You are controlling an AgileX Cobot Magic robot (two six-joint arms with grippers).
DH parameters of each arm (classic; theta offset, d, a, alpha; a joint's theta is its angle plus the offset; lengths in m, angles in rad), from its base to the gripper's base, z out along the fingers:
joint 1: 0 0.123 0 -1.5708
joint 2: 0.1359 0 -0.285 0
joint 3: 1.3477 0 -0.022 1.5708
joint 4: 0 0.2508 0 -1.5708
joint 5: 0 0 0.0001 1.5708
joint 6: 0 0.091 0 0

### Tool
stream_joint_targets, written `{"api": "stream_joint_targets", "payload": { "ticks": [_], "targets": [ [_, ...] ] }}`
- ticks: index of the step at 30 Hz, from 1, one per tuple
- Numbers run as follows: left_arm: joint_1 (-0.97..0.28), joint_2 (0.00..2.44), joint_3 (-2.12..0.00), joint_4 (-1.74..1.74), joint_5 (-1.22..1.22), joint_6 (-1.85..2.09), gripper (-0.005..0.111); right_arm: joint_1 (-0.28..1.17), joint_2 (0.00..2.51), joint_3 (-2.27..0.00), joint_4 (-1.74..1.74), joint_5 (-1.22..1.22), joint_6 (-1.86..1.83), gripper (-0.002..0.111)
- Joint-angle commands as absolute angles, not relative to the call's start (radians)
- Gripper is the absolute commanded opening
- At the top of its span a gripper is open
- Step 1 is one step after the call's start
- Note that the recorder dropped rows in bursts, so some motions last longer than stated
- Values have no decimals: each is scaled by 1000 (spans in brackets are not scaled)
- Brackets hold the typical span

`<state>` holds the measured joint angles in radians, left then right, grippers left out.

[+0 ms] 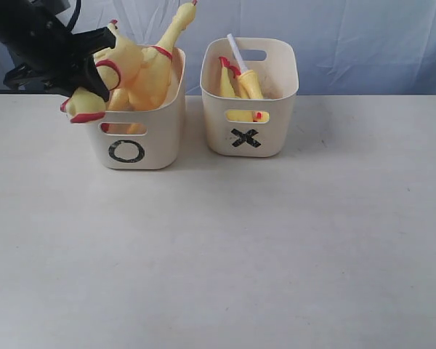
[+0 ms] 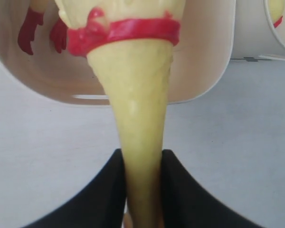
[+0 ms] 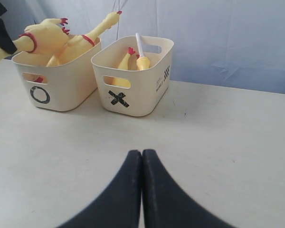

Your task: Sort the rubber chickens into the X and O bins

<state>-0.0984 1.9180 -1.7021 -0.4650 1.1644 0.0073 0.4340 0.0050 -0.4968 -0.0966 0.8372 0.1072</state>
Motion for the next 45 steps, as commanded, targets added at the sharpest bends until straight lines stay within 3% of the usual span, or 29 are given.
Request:
{"api": "stream_joint_targets", "payload": {
  "ticks": [1,6,15,31,39,42,45],
  "targets": [
    [-103,1913,-1713,-487,1153,0,0,430,0,-492,-102,832,107,0],
    [-103,1913,-1713,-487,1186,0,1,430,0,-492,-102,832,107,0],
    [-103,1913,-1713,-481,1221,0,35,430,0,-492,-102,832,107,0],
    [-101,1896,-1725,-506,1221,0,67,430,0,-492,-102,832,107,0],
    [-88,1830,-1789,-244,1221,0,65,430,0,-492,-102,832,107,0],
    [-88,1793,-1791,-27,1221,-52,39,430,0,-492,-102,832,107,0],
    [-88,1751,-1791,21,1221,-52,0,430,0,-492,-102,832,107,0]
  ]
}}
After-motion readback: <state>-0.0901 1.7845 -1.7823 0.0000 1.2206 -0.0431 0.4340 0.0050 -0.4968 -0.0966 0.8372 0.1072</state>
